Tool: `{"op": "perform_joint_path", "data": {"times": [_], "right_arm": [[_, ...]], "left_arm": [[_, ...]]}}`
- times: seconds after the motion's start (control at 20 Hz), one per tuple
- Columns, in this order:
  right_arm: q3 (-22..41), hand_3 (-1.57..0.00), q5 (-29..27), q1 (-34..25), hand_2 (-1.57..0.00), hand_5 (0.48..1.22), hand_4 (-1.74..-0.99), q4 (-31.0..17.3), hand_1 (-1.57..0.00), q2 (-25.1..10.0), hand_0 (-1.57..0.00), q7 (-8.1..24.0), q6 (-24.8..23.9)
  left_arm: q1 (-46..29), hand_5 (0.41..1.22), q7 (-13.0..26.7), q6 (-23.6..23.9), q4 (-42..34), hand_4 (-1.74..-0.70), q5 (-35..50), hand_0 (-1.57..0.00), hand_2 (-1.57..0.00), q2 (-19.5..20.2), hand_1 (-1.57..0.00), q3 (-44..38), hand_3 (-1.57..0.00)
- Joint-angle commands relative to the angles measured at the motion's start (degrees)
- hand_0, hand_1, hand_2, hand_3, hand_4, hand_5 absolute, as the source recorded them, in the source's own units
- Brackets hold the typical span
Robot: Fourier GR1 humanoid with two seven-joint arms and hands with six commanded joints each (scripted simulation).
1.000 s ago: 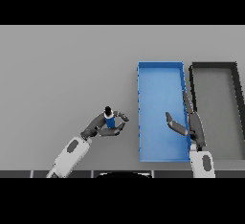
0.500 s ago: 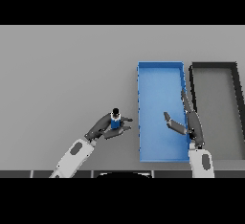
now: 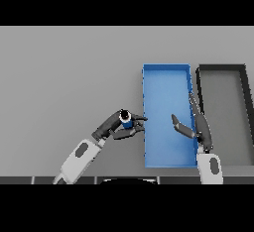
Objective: Pick up the blue pipe and place it into the blue bin.
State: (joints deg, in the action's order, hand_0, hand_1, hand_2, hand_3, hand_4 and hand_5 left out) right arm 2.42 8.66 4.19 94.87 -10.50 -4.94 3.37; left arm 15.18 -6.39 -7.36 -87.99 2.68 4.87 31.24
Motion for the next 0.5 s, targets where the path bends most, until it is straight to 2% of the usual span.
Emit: {"op": "perform_joint_path", "data": {"times": [0.0, 0.05, 0.2, 0.3, 0.4, 0.45], "right_arm": [[0.43, 0.0, 0.29, 1.11, 0.0, 0.644, -1.17, 0.51, 0.0, 0.12, 0.0, -1.53, 0.15], [0.36, 0.0, 0.68, 0.56, 0.0, 0.644, -1.161, 0.75, 0.0, 0.17, 0.0, -1.19, -0.4], [-0.01, 0.0, 0.22, 2.03, 0.0, 0.643, -1.151, 1.64, 0.0, -0.29, 0.0, -3.01, -0.12], [1.22, 0.0, 2.84, 7.0, 0.0, 0.643, -1.141, 5.48, 0.0, 2.01, 0.0, -3.79, -3.34], [2.97, 0.0, 7.05, 14.04, 0.0, 0.643, -1.138, 10.65, 0.0, 5.8, 0.0, -3.93, -8.4], [4.08, 0.0, 9.52, 18.01, 0.0, 0.643, -1.166, 13.29, 0.0, 8.02, 0.0, -3.96, -11.15]], "left_arm": [[0.27, 1.217, 0.42, -0.43, -0.83, -1.47, 0.43, -1.56, -1.56, 0.42, -1.56, -0.55, -1.56], [0.55, 1.218, 1.33, -0.6, -1.1, -1.47, 0.25, -1.56, -1.56, -0.16, -1.56, -0.33, -1.56], [-0.16, 1.22, 3.05, -1.01, -2.68, -1.47, -0.73, -1.57, -1.57, -0.76, -1.57, 0.24, -1.57], [-0.58, 1.22, 2.7, -1.49, -1.56, -1.47, -1.16, -1.57, -1.57, -0.68, -1.57, -0.47, -1.57], [-0.74, 1.22, 1.99, -1.93, -1.5, -1.47, -1.55, -1.57, -1.57, -0.74, -1.57, -0.8, -1.57], [-0.86, 1.22, 1.97, -1.92, -1.79, -1.47, -1.73, -1.57, -1.57, -0.92, -1.57, -0.95, -1.57]]}}
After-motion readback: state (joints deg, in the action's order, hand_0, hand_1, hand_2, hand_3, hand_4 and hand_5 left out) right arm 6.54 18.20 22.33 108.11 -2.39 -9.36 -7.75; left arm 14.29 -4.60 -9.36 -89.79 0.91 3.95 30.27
